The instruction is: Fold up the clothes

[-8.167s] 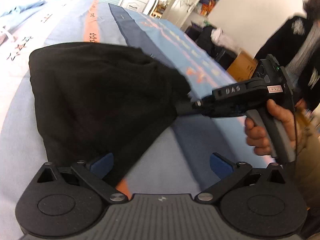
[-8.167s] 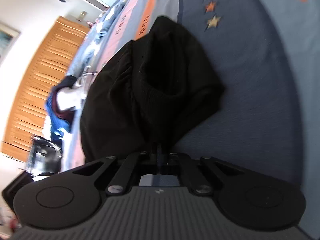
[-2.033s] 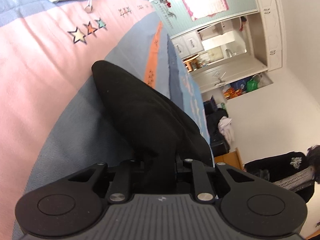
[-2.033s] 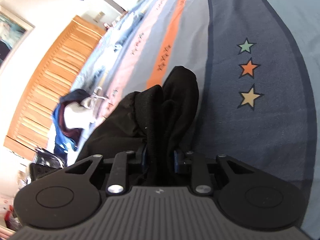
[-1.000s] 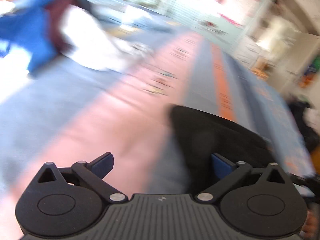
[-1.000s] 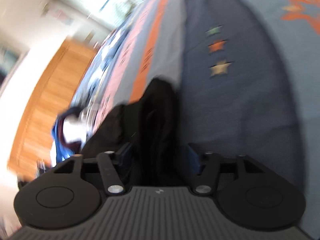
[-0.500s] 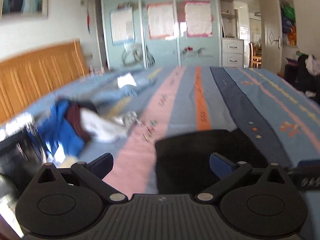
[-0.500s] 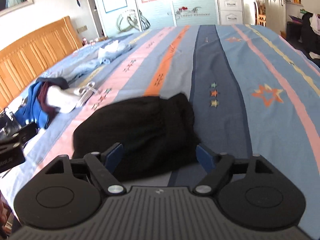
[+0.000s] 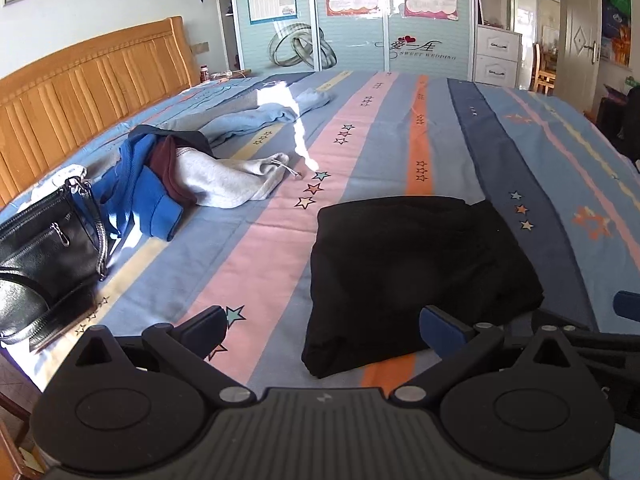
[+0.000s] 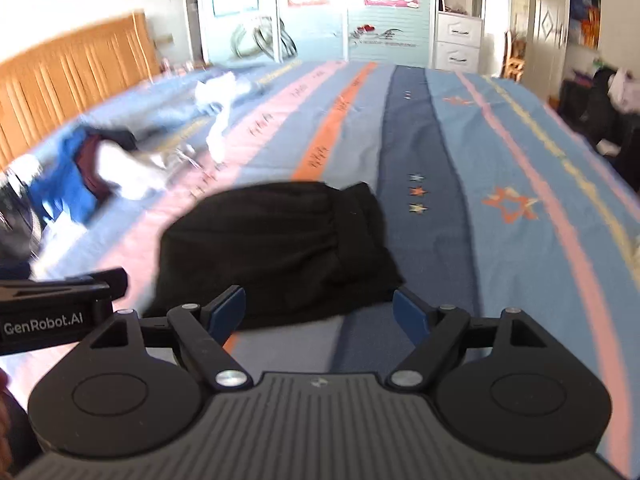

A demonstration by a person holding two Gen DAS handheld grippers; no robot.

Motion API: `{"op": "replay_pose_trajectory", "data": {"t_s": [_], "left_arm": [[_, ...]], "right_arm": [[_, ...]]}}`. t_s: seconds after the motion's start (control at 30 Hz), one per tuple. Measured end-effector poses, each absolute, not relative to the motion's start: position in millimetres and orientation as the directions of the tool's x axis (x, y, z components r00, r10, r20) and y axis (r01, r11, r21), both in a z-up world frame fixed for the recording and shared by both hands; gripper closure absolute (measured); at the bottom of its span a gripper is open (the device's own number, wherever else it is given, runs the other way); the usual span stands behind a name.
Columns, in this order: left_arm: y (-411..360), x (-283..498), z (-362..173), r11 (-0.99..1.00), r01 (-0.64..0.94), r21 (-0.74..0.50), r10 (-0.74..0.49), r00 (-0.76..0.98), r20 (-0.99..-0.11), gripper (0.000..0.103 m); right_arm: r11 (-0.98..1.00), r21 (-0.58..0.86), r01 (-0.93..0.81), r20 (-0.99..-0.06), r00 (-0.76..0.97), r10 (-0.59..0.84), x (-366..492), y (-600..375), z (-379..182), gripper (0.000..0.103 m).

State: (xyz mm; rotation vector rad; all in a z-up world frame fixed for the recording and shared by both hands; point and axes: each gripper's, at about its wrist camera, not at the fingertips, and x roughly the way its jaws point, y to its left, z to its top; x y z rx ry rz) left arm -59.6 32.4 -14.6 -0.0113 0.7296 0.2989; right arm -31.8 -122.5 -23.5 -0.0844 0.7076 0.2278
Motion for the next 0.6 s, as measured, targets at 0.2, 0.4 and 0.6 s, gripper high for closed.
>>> {"op": "replay_pose_trajectory", "data": {"t_s": [0.2,0.4,0.6], "left_arm": [[32.5,-51.8,-16.1,0.95,-0.299,0.087,0.276,0.678,-0.682,0.001],[40.2,-52.0,-22.1,0.95,-0.311,0.042,0.249,0.666,-0.703,0.001],[99.3,-63.4,-39.6,0.895,-0.334,-0.296,0.052,0.737,-0.674,0.001]], "right_arm": [[0.972,-0.067,-0.226,-0.704,0.701,0.115,-20.7,-113.7,-28.6,0.021],[0.973,-0.013,-0.229,-0.715,0.682,0.151,-17.6,-121.0,-31.3,0.021],[0.944,0.226,-0.242,-0.724,0.606,0.329,-7.3,-153.2,-45.4,0.021]]}}
